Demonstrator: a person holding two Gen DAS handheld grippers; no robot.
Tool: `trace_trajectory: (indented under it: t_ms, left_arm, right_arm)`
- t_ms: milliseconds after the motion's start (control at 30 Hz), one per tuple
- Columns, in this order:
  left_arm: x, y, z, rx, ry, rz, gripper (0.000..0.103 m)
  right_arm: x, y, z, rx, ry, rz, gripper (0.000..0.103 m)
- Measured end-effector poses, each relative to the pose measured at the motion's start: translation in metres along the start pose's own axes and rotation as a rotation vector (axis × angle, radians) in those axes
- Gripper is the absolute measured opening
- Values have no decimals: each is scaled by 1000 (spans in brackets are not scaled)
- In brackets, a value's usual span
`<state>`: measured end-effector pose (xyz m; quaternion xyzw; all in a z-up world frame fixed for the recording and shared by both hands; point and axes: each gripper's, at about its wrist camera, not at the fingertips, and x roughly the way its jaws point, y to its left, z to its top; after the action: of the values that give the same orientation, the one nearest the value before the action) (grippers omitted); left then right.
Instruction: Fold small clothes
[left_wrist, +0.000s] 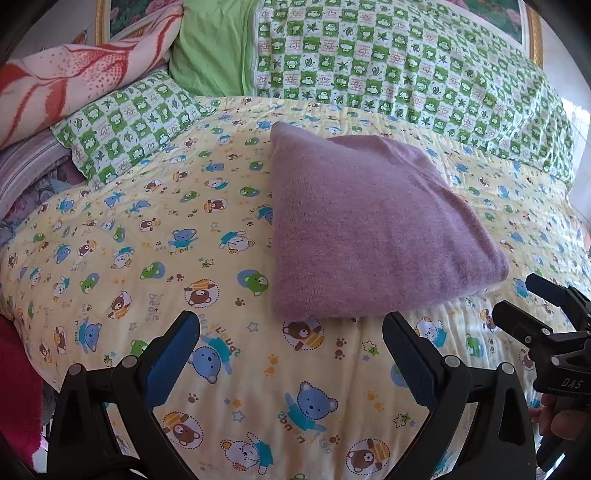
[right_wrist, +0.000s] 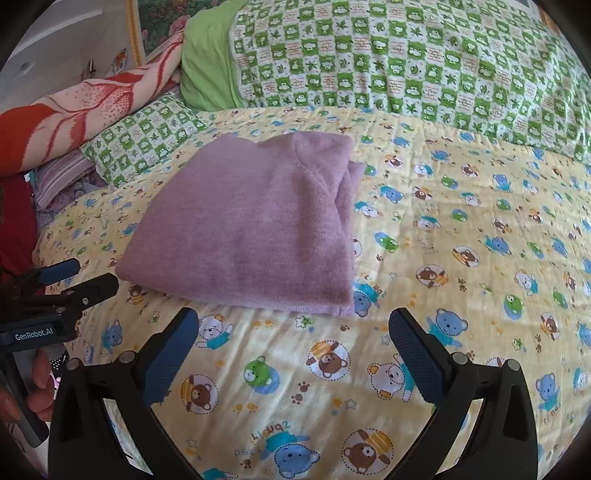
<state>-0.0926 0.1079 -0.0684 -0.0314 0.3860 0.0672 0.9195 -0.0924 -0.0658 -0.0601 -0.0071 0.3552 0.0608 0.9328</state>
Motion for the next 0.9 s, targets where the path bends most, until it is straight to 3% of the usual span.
trace_trajectory:
  t_ms: [900]
  left_arm:
    - [-4, 0, 0, -40, 35, 38, 100]
  right_arm:
    - [11, 8, 5, -23, 39, 14, 103]
